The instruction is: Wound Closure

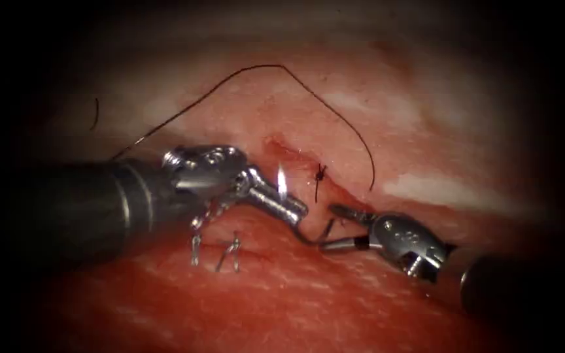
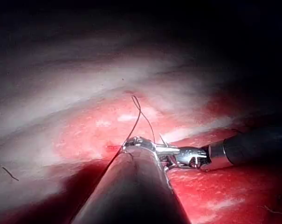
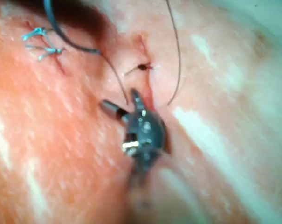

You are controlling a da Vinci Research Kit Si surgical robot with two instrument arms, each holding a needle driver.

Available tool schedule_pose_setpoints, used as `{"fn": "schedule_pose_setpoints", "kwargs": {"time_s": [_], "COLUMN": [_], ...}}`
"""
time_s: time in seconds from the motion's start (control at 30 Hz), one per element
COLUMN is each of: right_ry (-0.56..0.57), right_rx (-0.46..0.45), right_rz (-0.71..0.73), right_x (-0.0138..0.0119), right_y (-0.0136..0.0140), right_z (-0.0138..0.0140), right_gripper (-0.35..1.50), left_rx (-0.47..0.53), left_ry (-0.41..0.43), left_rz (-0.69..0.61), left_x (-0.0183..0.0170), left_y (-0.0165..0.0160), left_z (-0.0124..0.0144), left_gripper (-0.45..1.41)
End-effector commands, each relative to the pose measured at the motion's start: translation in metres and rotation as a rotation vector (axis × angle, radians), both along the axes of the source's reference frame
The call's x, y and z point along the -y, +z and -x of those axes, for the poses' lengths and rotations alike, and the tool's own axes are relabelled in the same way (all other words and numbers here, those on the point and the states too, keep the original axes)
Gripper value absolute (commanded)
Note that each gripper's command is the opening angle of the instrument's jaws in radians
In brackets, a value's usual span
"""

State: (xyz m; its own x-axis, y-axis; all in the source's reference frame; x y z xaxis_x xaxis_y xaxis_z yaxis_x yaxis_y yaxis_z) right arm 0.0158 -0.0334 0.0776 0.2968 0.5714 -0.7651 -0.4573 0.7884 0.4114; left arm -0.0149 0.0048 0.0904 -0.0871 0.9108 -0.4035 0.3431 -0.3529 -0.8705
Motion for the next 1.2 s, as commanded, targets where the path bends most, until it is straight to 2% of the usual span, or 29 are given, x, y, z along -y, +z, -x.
{"fn": "schedule_pose_setpoints", "kwargs": {"time_s": [0.03,0.27,0.53,0.7,0.93,1.07,1.13,1.17,1.2], "right_ry": [0.011,0.029,0.079,0.09,0.096,0.113,0.117,0.125,0.13], "right_rx": [-0.004,-0.001,-0.025,-0.036,-0.039,-0.045,-0.047,-0.049,-0.05], "right_rz": [-0.014,-0.065,-0.178,-0.209,-0.237,-0.267,-0.28,-0.296,-0.302], "right_x": [0.0002,0.0007,0.0017,0.0018,0.0014,0.0004,0.0003,0.0003,0.0003], "right_y": [0.0007,0.0012,0.0026,0.0025,0.0023,0.0006,-0.0002,-0.001,-0.0012], "right_z": [-0.0006,-0.0002,0.0003,0.0005,0.0009,0.0007,0.0005,0.0001,-0.0001], "right_gripper": [1.48,1.48,1.47,1.47,1.47,1.45,1.38,1.25,1.2], "left_rx": [0.001,-0.003,-0.006,-0.025,-0.043,-0.084,-0.093,-0.104,-0.108], "left_ry": [0.0,-0.005,-0.006,-0.009,-0.047,-0.068,-0.075,-0.077,-0.078], "left_rz": [0.002,0.027,0.037,0.075,0.274,0.396,0.43,0.442,0.442], "left_x": [0.0003,0.0005,0.0003,0.0004,0.0002,0.0002,0.0002,0.0002,0.0002], "left_y": [0.0004,-0.0008,0.0001,0.0007,0.0006,0.0004,0.0004,0.0003,0.0003], "left_z": [0.0006,0.0008,0.0008,0.001,0.0008,0.0008,0.0008,0.0008,0.0008], "left_gripper": [-0.45,-0.45,-0.45,-0.45,-0.45,-0.45,-0.45,-0.45,-0.45]}}
